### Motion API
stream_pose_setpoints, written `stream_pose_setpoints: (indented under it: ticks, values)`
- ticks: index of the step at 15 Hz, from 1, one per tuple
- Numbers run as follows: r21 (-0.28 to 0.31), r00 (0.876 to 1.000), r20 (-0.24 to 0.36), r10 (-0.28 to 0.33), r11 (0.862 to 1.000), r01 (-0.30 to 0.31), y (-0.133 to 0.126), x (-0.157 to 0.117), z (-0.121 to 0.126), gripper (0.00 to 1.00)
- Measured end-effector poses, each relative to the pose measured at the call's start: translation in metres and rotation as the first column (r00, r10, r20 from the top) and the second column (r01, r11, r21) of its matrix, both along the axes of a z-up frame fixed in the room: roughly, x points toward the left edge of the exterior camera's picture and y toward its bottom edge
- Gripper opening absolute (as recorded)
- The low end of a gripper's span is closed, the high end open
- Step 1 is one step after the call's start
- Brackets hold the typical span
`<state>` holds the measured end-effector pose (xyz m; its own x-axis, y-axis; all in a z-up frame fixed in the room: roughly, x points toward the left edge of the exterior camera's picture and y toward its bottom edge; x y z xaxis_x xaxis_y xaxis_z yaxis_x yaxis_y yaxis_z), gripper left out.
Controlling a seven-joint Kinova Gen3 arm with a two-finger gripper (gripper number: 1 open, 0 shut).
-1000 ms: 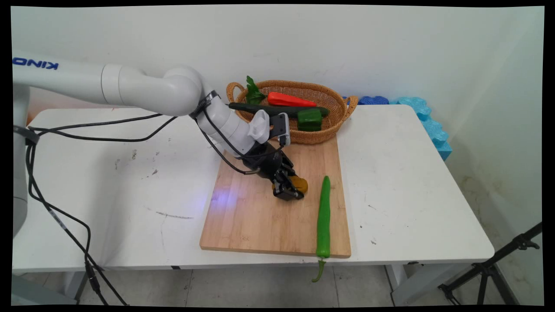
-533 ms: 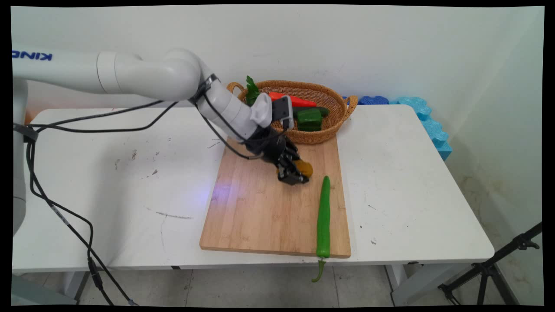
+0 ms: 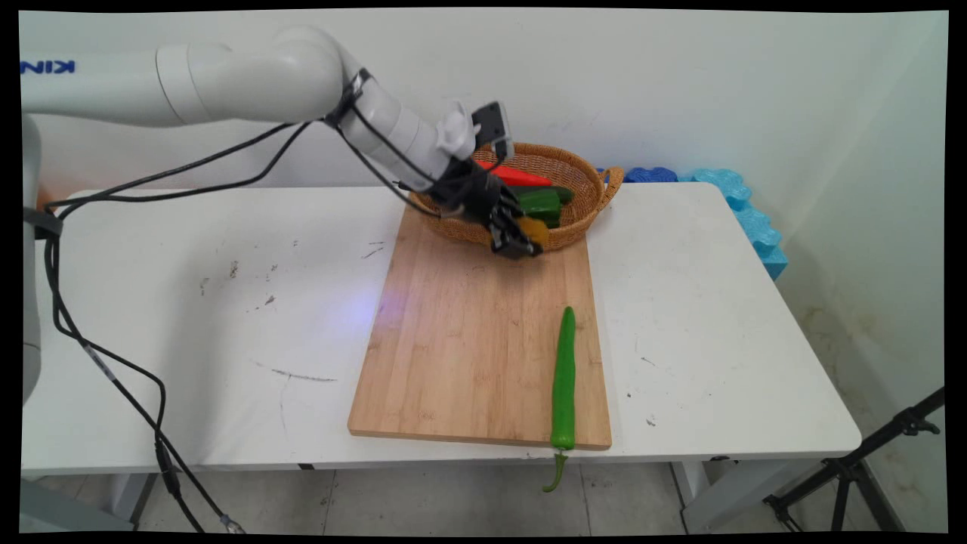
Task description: Place the picked object in the vegetable basket
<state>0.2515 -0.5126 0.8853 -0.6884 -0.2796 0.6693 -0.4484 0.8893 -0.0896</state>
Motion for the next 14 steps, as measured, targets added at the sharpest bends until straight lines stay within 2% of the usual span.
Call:
stream_pose_setpoints:
  ticks: [7, 14]
  values:
    - [-0.070, 0.997, 0.018, 0.075, 0.995, -0.073, -0.040, 0.024, 0.017, 0.00]
    - [-0.092, 0.990, 0.044, 0.131, 0.988, -0.127, -0.068, 0.048, 0.005, 0.00]
